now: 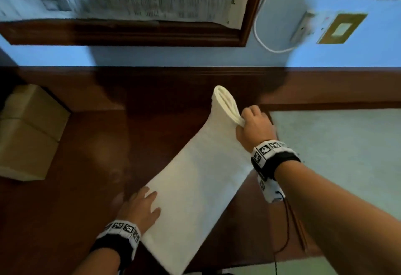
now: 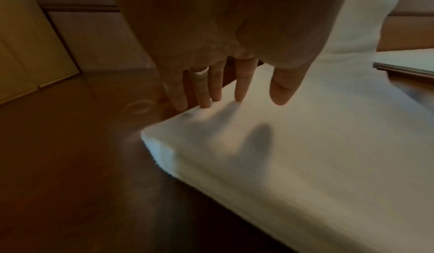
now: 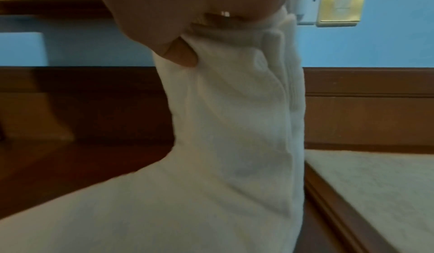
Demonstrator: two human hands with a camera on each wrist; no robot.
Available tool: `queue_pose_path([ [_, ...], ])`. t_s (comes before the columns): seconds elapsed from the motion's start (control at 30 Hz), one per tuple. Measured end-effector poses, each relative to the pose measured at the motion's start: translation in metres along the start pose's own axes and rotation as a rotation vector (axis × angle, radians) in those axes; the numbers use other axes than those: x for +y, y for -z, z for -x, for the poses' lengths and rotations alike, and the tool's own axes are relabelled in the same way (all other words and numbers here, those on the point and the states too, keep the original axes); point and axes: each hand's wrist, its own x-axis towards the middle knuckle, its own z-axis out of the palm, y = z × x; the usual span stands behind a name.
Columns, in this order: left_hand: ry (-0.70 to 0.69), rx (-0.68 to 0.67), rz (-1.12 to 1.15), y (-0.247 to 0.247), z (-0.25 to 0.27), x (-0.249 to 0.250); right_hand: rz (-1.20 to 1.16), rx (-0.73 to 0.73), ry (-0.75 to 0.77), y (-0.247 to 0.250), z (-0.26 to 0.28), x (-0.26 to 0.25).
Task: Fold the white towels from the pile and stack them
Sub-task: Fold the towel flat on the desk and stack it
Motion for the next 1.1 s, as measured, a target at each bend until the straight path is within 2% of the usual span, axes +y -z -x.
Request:
queue_pose_path([
  [0.13,-0.119,-0.006,0.056,0.011,0.0,-0.027,0.028,-0.227,0.07,-0.03,0.066,-0.05],
  [0.23,-0.165,0.218,0.136,0.022,-0.005,-0.049,-0.003,-0.303,0.198,-0.064,0.119,-0.085],
  [0.3,-0.257,0.381,0.077,0.026,-0.008,-0.054,-0.007,-0.367,0.244,-0.088,0.152,-0.104],
  [0.37,-0.421,0.443,-0.065,0.025,-0.01,-0.053,0.029,-0.413,0.249,-0.111,0.182,-0.116],
  [0.4,-0.513,0.427,-0.153,0.021,-0.012,-0.05,0.049,-0.418,0.248,-0.121,0.195,-0.118],
  [0.47,-0.652,0.331,-0.294,0.011,-0.017,-0.041,0.055,-0.409,0.235,-0.13,0.211,-0.114],
  [0.57,-0.73,0.264,-0.351,0.001,-0.028,-0.025,0.038,-0.348,0.266,-0.128,0.216,-0.087],
  [0.63,-0.756,0.321,-0.342,0.002,-0.038,-0.007,0.015,-0.33,0.242,-0.125,0.208,-0.061],
  [0.77,-0.701,0.408,-0.277,0.012,-0.058,0.029,0.02,-0.314,0.023,-0.113,0.177,-0.018],
  [0.83,-0.679,0.446,-0.219,0.023,-0.062,0.035,0.064,-0.231,-0.045,-0.104,0.172,-0.01],
  [0.93,-0.718,0.573,-0.107,0.033,-0.049,0.022,0.03,-0.037,-0.018,-0.093,0.189,-0.019],
  [1.0,-0.766,0.631,-0.088,0.022,-0.032,0.007,0.008,0.014,0.034,-0.093,0.215,-0.026],
  [1.03,-0.802,0.626,-0.094,0.009,-0.023,-0.001,0.01,-0.003,0.065,-0.096,0.231,-0.027],
  [1.1,-0.869,0.53,-0.127,-0.023,-0.007,-0.011,0.057,-0.126,0.08,-0.105,0.262,-0.026],
])
